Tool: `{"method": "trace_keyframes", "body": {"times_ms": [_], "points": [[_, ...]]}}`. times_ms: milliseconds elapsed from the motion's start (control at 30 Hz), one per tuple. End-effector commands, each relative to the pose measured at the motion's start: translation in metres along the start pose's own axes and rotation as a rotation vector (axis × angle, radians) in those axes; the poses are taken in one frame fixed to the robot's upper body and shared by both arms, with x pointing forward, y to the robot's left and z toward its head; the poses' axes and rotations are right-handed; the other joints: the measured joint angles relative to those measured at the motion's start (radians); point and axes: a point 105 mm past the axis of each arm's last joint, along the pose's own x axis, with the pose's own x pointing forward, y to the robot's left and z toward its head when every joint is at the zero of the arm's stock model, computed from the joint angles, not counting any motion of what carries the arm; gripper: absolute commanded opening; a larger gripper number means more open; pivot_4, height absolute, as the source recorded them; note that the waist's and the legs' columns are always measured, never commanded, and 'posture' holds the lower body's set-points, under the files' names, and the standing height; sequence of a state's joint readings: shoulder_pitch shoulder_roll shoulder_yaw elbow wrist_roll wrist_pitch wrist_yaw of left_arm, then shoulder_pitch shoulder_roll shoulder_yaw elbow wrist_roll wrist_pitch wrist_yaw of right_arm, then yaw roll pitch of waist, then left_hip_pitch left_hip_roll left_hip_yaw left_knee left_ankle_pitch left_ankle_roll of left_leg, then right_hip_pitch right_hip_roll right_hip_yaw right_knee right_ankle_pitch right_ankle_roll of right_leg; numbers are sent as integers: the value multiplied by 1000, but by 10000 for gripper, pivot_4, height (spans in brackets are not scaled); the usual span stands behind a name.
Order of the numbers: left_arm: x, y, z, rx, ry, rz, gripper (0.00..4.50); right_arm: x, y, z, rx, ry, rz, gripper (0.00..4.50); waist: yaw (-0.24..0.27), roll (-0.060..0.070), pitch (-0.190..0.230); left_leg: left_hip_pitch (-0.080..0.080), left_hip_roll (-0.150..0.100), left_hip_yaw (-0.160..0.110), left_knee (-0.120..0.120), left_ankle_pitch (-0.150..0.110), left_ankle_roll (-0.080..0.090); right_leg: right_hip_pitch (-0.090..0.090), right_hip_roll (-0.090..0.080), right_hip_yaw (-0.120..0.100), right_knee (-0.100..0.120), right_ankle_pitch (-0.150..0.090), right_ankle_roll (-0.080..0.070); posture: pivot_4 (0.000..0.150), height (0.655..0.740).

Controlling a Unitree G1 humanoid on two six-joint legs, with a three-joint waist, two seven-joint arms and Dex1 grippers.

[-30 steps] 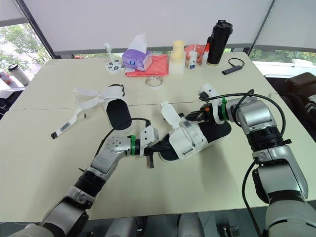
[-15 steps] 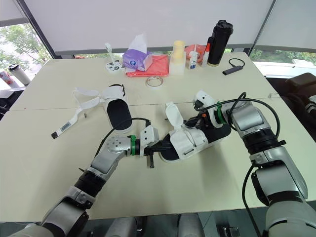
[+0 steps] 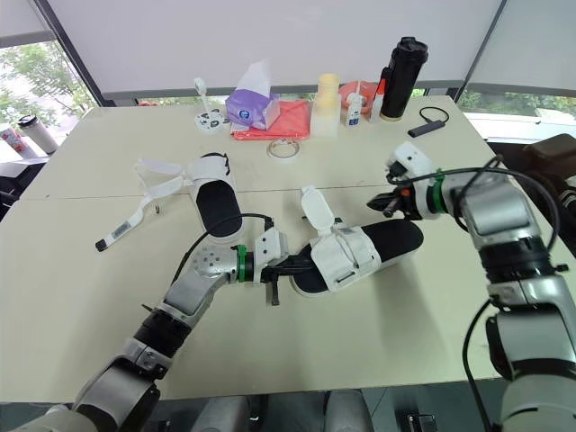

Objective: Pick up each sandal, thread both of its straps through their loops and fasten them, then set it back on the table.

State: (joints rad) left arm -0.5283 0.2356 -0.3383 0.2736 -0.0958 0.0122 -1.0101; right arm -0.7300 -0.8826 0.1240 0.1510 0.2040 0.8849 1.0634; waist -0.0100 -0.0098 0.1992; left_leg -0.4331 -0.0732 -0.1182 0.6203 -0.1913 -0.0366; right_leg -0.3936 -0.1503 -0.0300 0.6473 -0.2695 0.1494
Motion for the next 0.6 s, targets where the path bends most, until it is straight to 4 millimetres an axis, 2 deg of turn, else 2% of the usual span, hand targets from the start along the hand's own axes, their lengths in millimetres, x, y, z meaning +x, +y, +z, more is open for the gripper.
{"method": "trace_keyframes", "body": {"times_ms": [33, 100, 267, 400, 600], "points": [[-1, 4, 15, 47, -32, -3, 0, -10, 12, -2, -39, -4, 2, 377, -3, 0, 0, 0, 0, 0, 0, 0, 0, 0, 0, 0, 0, 0, 0, 1500, 7400], [-2, 6, 17, 53, -37, -1, 0, -9, 20, -11, -21, 12, 16, 377, -4, 0, 0, 0, 0, 0, 0, 0, 0, -1, 0, 0, 0, 0, 0, 1500, 7400], [-3, 12, 24, 61, -54, 9, 0, -4, 37, -21, 5, 16, 62, 377, -1, 0, 0, 0, 1, 1, 0, 0, 0, 0, 0, 0, 0, 0, 0, 1500, 7400], [-5, 24, 33, 81, -69, 43, 0, -7, 65, -17, -10, -19, 164, 377, 2, 0, 0, 0, 0, 0, 1, 0, 0, 0, 0, 0, 0, 0, 0, 1500, 7400], [-7, 37, 34, 98, -63, 66, 0, -10, 87, -21, -29, -13, 217, 377, 1, 0, 0, 0, 0, 0, 1, 0, 0, 0, 0, 0, 0, 0, 0, 1500, 7400]]}}
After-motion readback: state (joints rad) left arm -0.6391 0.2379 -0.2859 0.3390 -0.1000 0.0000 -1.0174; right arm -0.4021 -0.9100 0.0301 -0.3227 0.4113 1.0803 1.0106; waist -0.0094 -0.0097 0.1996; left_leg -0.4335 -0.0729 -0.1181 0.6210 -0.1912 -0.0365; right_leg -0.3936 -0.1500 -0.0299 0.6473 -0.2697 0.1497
